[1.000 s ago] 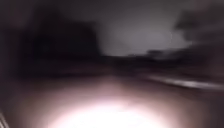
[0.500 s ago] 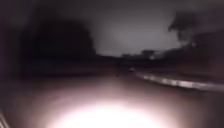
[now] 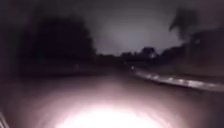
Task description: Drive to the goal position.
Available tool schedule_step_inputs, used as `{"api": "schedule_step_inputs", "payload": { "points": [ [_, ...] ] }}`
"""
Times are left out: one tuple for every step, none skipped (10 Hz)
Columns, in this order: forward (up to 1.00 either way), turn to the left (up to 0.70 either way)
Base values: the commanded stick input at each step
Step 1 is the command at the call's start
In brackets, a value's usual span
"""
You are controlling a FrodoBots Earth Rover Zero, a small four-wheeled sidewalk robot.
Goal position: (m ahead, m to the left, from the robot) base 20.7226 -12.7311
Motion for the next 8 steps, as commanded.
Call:
{"api": "schedule_step_inputs", "payload": {
  "points": [
    [0.7,0.0],
    [0.7,0.0],
    [0.7,0.0],
    [0.7,0.29],
    [0.7,0.35],
    [0.7,0.35],
    [0.7,0.02],
    [0.7,0.0]
  ]
}}
